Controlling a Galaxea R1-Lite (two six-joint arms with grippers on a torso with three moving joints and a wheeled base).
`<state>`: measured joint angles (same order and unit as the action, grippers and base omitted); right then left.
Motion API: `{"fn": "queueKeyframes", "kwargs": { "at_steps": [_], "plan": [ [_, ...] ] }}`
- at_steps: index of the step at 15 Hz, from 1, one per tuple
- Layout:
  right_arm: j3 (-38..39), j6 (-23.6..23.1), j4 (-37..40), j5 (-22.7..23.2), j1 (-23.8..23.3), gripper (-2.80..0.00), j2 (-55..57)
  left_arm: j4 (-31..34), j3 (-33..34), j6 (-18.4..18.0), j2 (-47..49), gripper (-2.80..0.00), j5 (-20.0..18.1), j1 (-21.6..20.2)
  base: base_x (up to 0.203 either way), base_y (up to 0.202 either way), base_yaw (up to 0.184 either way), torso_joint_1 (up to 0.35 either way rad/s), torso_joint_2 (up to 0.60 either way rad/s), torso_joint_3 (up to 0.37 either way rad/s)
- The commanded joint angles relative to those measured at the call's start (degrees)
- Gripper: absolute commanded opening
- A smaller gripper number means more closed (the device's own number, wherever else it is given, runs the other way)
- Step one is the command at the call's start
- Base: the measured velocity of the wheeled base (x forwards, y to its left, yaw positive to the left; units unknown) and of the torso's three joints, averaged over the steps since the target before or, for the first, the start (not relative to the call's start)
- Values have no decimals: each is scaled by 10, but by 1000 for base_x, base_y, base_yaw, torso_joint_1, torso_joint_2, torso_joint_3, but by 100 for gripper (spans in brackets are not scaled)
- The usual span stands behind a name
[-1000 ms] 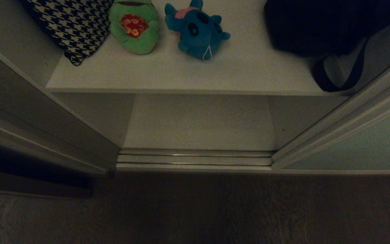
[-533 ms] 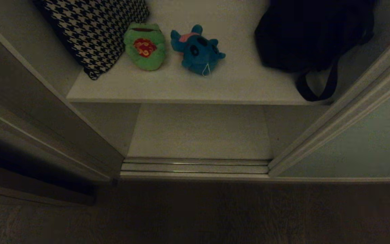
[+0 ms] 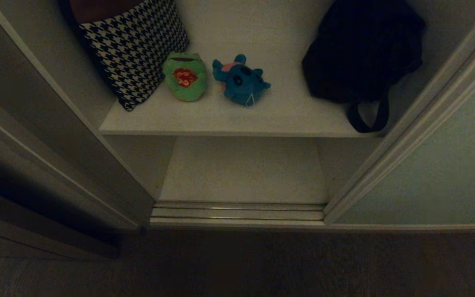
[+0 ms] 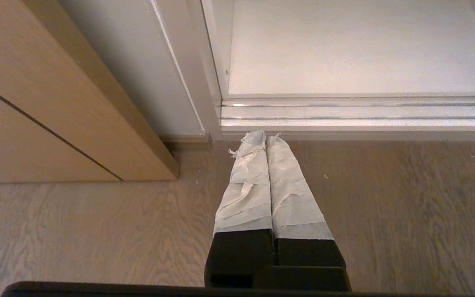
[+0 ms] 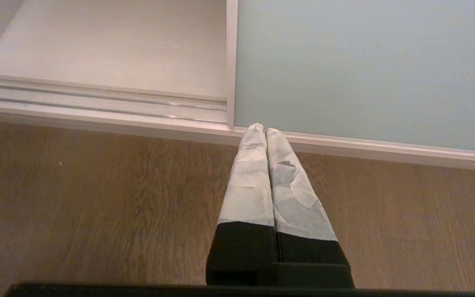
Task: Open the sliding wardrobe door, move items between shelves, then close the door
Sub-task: Close the door
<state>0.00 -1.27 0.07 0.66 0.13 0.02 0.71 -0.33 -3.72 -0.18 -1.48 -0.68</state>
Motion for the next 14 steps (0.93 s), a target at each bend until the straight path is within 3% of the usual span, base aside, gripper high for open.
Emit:
{"fn": "queueKeyframes", "kwargs": {
  "at_steps": [1, 7, 14],
  "plan": [
    [0, -1, 0, 0, 0, -280, -2, 0, 0, 0, 3, -280, 0, 0, 0, 0, 0, 0, 0, 0],
    [0, -1, 0, 0, 0, -280, -2, -7, 2, -6, 3, -280, -3, 0, 0, 0, 0, 1, 0, 17],
    [0, -1, 0, 0, 1, -280, -2, -9, 2, 12, 3, -280, 1, 0, 0, 0, 0, 1, 1, 13]
  ]
}}
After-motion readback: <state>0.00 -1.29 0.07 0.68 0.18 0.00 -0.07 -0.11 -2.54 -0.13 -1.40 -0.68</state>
